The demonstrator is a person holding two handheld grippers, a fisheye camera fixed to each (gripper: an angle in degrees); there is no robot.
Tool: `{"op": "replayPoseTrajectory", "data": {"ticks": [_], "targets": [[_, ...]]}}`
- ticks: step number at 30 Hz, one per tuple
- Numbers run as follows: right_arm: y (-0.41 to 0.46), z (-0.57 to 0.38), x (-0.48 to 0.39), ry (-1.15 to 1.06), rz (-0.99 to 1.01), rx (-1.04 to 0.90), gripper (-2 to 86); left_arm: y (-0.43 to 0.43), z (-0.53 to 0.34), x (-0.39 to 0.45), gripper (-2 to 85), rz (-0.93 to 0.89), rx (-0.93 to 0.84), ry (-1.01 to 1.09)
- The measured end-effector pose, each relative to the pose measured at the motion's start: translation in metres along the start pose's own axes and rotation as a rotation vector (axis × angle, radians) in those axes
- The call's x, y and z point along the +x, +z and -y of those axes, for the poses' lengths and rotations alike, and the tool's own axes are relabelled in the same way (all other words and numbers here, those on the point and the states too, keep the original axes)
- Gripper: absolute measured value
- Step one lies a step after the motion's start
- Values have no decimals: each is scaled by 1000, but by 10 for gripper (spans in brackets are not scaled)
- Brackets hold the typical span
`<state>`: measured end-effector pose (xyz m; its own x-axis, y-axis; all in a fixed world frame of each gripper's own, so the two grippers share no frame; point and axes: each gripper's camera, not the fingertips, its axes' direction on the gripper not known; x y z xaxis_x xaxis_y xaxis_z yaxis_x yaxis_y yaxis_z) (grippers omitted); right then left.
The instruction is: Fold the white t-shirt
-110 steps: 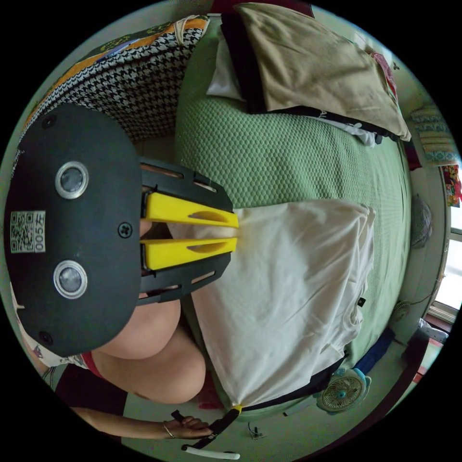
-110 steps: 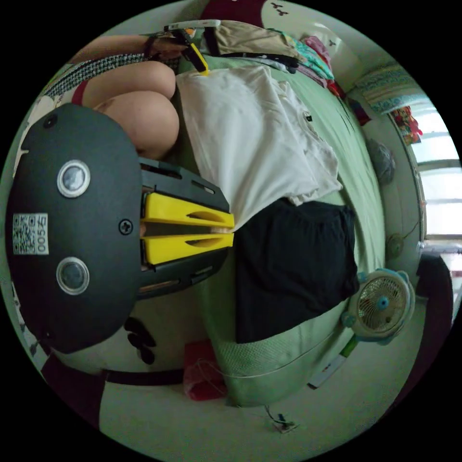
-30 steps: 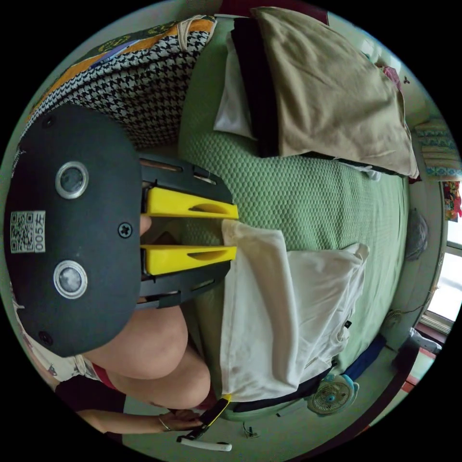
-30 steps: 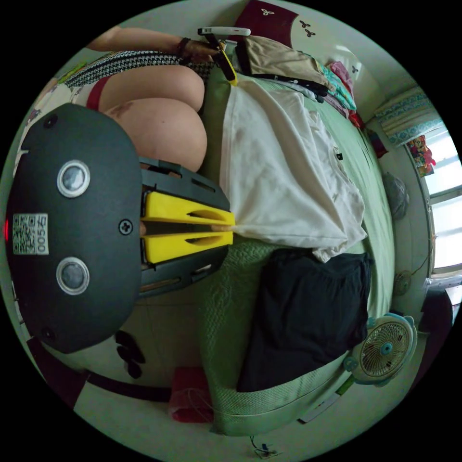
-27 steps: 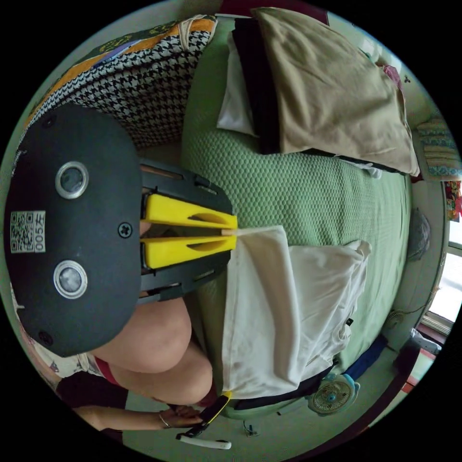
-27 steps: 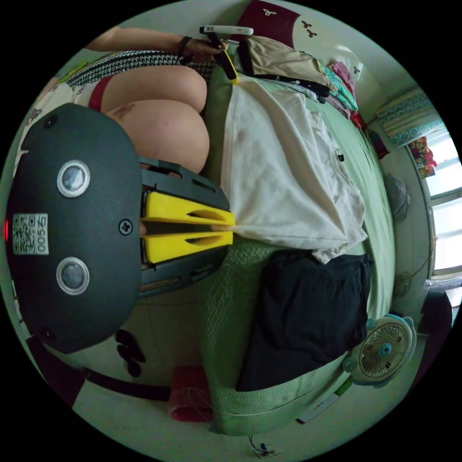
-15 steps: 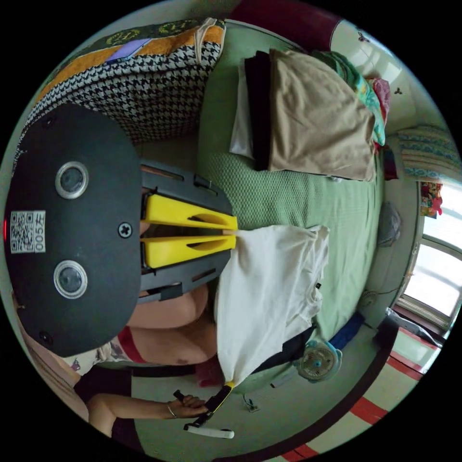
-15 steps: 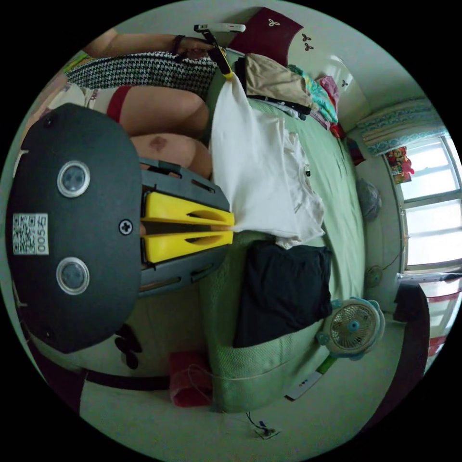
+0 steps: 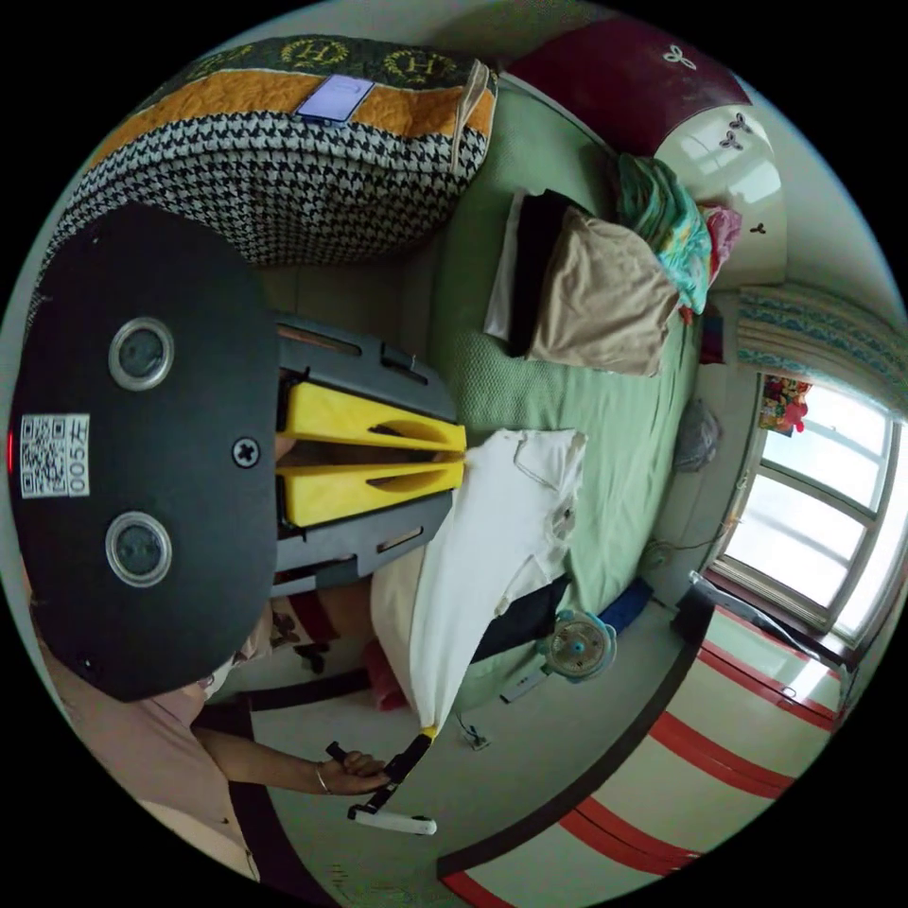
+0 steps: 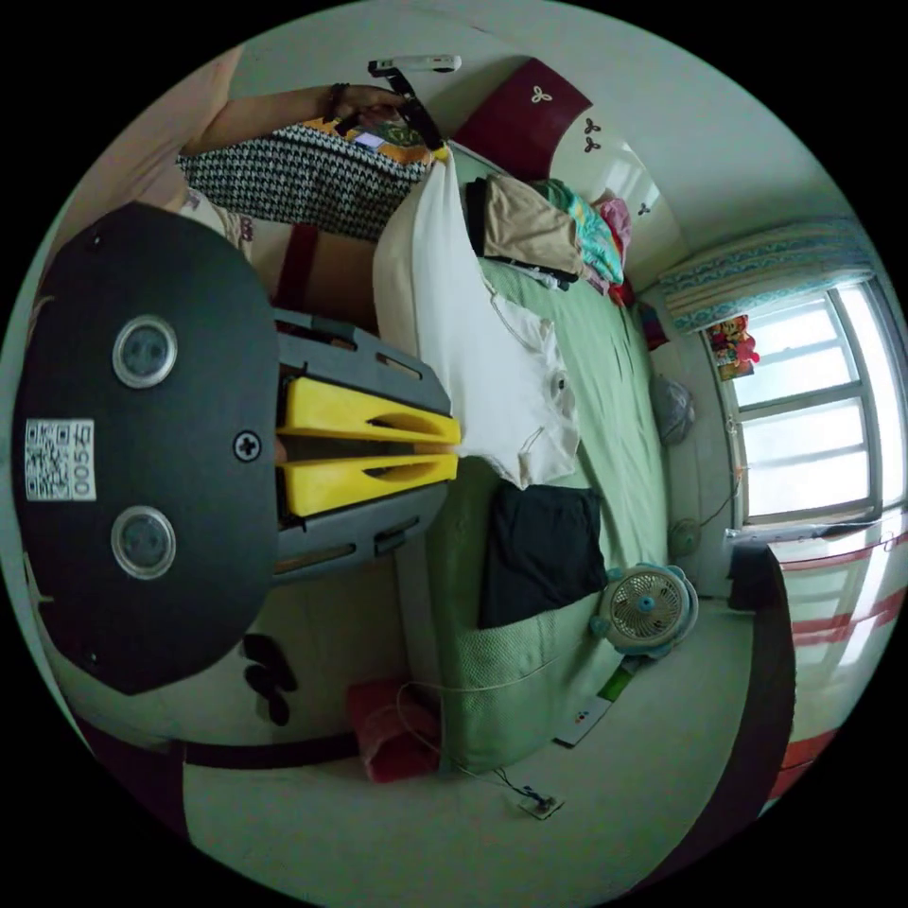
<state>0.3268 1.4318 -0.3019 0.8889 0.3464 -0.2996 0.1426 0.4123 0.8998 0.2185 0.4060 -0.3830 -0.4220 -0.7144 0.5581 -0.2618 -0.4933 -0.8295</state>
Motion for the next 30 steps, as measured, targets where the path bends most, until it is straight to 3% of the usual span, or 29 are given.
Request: {"op": "replayPoseTrajectory", "data": {"ticks": [13,30], "targets": [[-11,0,-2,41,13,-81,-14,-32,2,11,11,21,-31,9],[104,142,1,71,-55,-130,-14,92,143,-4,11,54,-122,36]]}}
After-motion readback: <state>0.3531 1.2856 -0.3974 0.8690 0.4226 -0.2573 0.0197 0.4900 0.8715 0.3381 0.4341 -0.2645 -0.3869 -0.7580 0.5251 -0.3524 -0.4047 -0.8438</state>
